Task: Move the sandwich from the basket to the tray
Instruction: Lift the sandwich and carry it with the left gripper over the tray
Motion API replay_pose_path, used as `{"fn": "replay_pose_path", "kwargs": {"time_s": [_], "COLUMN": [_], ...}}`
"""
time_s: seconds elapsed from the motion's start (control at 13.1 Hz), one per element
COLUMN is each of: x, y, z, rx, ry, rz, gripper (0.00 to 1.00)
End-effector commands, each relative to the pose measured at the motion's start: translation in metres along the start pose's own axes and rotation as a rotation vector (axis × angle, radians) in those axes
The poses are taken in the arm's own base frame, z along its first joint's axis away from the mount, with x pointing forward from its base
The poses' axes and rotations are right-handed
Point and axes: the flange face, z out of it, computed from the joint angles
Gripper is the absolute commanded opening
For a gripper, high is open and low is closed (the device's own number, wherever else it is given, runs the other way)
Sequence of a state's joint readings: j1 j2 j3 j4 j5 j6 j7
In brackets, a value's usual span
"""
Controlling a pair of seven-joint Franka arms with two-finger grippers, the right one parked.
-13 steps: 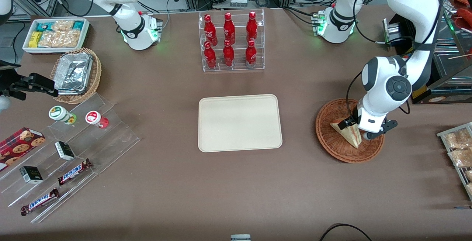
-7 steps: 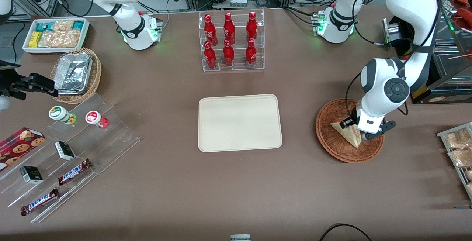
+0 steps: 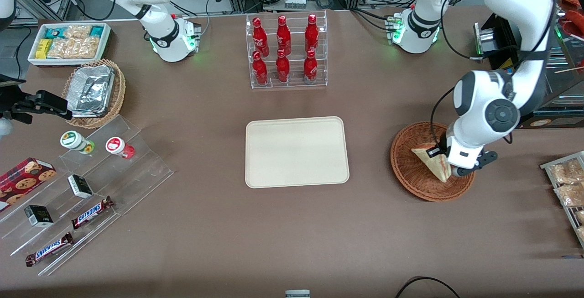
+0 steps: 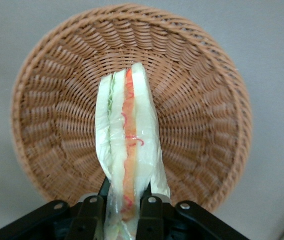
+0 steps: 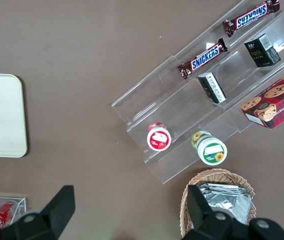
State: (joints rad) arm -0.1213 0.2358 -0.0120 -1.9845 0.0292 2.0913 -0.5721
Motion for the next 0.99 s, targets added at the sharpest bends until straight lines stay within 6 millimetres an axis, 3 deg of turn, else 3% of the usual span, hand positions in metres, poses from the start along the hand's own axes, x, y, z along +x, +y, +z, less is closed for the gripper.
{"fn": "replay_pose_path", "kwargs": {"time_s": [0.0, 0.15, 0.31, 0.61, 0.84, 0.92], "x": [-0.007, -0.026, -0.06, -0.129, -0.178, -0.193], "y": [0.036, 0.069, 0.115, 0.207, 0.29, 0.309], "z": [-0.077, -0.114, -0.123, -0.105, -0.06, -0.049], "rx": [0.031, 0.036, 0.039, 0.049, 0.083, 0.086], "ry": [-0.014, -0.01, 0.005, 0.016, 0.015, 0.017], "rz": [0.053, 0.102, 0.186, 0.357, 0.371, 0.374], "gripper": [0.0, 0.0, 0.0, 0.0, 0.0, 0.0]}}
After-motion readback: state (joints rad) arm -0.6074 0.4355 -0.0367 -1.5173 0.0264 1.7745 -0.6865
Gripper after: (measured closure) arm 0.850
